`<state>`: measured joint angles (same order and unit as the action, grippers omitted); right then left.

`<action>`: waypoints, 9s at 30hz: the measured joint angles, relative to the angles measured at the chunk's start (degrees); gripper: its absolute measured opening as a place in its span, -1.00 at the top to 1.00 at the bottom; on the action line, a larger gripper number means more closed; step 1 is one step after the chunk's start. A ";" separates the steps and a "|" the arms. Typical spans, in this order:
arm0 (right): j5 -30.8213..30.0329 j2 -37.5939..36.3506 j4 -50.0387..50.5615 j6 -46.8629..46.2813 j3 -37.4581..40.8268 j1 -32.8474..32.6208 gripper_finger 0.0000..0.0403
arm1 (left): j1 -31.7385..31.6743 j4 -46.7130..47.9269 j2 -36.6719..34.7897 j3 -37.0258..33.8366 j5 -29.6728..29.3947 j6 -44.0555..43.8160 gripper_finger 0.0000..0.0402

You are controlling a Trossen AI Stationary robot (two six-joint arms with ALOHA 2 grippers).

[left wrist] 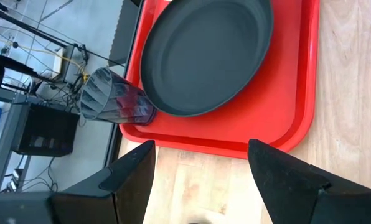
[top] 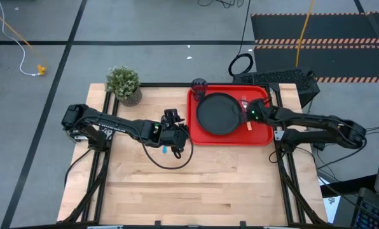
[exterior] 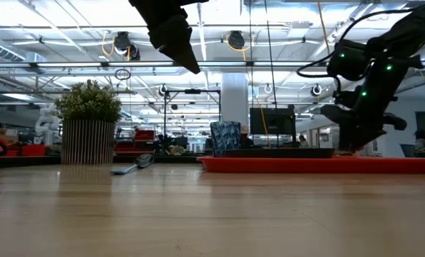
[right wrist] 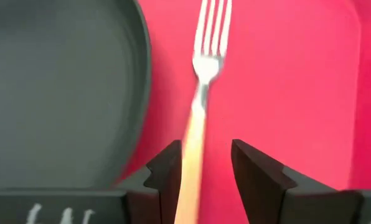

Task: Pick and place plate/cup/fork/spoon on tray
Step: Adjust the black plate, then put the blue spoon on the serving tray to the right of the yellow fork

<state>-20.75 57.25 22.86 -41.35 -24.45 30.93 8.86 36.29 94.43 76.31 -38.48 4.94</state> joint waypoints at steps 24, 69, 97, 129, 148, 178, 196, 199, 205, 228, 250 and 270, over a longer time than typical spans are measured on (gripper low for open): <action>6.05 -4.76 3.07 -9.06 0.00 -20.45 0.34 | 3.11 12.01 0.00 -1.90 9.05 -18.02 -0.28; 7.25 10.50 -7.13 4.29 -4.59 -4.98 1.00 | 7.26 7.98 0.04 -12.04 12.07 -33.63 -0.28; 8.94 -11.53 -7.00 5.42 -4.59 -9.75 1.00 | 4.84 8.05 0.02 -12.07 12.78 -53.07 -0.28; 9.03 -14.20 -11.92 9.50 -4.59 -12.67 1.00 | -9.60 11.68 12.58 -12.11 11.45 -78.07 -0.28; 10.58 -14.20 -11.70 10.15 -4.59 -12.67 1.00 | -9.90 7.21 12.09 -17.01 12.34 -81.25 0.36; 10.46 -14.20 -12.16 9.28 -4.59 -13.28 1.00 | -9.25 3.75 9.29 -19.41 7.82 -72.56 0.95; 11.57 4.96 -41.29 17.19 -4.59 -27.18 0.79 | -4.20 -18.11 -6.82 -19.13 -6.64 -56.59 0.94; 13.58 11.75 -52.98 19.18 -4.57 -28.78 0.66 | -3.69 -25.93 -6.73 -19.16 -7.40 -51.06 0.96; 13.51 22.76 -71.91 19.56 -4.56 -30.84 0.36 | -3.28 -41.72 -6.12 -19.10 -7.47 -42.03 0.94; 10.03 41.24 -84.55 19.64 -14.12 -32.58 -0.20 | -2.45 -59.89 -2.56 -19.12 -8.05 -31.08 0.94; 8.72 41.27 -87.31 21.25 -14.12 -32.56 0.68 | -1.82 -63.47 -1.55 -19.02 -8.06 -31.09 0.95; 12.75 33.22 -77.66 21.67 -12.17 -31.03 1.00 | 0.65 -62.98 -2.24 -19.04 -1.17 -28.89 0.53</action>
<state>-8.00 90.47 -54.80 -19.68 -36.62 -0.10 9.51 -26.68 92.20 57.28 -39.65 -23.96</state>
